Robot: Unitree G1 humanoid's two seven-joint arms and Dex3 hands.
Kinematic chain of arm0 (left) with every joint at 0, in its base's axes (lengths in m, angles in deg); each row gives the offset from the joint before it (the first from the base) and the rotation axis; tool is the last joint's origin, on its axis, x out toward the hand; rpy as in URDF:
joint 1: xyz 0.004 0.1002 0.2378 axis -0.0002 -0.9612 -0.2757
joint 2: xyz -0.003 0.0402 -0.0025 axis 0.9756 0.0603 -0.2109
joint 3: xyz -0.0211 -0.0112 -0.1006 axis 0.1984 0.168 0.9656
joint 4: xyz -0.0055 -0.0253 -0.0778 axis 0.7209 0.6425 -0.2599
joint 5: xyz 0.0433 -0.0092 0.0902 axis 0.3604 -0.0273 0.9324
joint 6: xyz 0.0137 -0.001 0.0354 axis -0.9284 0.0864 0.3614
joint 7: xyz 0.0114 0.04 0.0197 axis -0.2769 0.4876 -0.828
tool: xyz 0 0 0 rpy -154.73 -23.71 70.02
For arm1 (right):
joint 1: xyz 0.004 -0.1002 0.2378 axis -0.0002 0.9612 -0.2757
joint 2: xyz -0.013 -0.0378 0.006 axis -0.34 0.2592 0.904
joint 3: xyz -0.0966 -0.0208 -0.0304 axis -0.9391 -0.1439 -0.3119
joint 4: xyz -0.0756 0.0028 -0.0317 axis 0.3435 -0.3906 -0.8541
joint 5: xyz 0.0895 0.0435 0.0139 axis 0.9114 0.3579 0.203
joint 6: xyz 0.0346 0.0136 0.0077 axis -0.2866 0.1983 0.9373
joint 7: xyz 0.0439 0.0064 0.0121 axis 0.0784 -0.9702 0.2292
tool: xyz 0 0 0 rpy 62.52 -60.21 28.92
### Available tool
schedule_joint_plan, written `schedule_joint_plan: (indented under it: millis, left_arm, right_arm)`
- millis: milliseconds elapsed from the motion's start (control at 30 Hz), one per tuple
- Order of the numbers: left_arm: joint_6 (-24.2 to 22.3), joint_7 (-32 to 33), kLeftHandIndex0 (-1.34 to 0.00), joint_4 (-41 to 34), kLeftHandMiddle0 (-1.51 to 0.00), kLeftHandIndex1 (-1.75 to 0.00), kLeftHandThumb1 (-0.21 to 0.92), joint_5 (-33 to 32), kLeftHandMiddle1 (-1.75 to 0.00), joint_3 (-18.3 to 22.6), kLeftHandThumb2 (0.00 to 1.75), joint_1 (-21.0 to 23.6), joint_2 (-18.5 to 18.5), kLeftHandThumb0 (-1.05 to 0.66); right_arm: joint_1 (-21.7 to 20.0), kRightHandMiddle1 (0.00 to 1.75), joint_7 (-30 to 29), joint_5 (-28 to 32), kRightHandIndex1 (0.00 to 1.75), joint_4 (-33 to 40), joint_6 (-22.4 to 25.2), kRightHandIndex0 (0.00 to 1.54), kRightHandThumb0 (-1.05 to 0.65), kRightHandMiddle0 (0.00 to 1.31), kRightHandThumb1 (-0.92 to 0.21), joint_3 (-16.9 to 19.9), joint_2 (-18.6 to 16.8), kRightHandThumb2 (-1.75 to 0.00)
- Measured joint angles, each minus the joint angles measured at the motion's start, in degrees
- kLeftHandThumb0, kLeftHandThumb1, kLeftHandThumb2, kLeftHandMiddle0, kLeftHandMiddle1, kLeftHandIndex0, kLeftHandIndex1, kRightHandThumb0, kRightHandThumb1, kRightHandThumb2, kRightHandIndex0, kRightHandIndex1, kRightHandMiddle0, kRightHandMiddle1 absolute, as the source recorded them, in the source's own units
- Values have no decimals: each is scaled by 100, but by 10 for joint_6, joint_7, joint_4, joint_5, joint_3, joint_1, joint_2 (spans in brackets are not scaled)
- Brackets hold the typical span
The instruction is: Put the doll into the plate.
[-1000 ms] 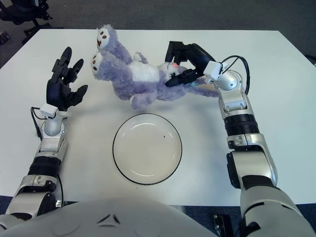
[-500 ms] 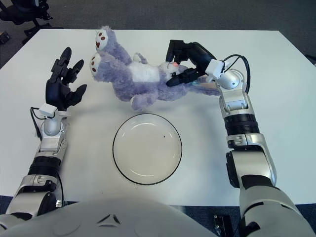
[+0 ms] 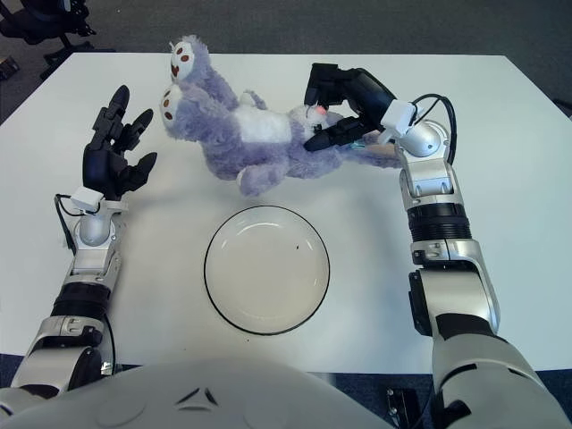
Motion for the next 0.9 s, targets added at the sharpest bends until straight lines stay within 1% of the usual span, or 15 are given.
schedule_joint_plan:
  millis: [267, 400, 633, 767, 900]
  left_arm:
    - [-1, 0, -43, 4, -68, -3, 92, -1, -8, 3, 18, 3, 0, -42]
    - [-1, 0, -43, 6, -68, -3, 92, -2, -8, 3, 17, 4, -1, -42]
    - [-1, -2, -43, 9, -68, -3, 92, -3, -8, 5, 17, 6, -1, -42]
    - [-2, -3, -44, 11, -69, -3, 92, -6, -8, 7, 17, 7, -1, -41]
    - [-2, -6, -44, 15, -69, -3, 92, -7, -8, 10, 16, 8, -1, -41]
  right_arm:
    - [10, 175, 55, 68, 175, 53, 30, 98, -23, 77, -87, 10, 0, -3]
    - [29, 175, 62, 84, 175, 102, 57, 98, -23, 77, -87, 17, 3, -2]
    - [73, 175, 52, 89, 175, 165, 103, 100, -22, 78, -88, 23, 4, -2]
    - [92, 175, 47, 89, 175, 187, 116, 100, -22, 78, -88, 24, 3, -2]
    - [97, 175, 49, 92, 175, 191, 119, 101, -23, 79, -88, 26, 3, -2]
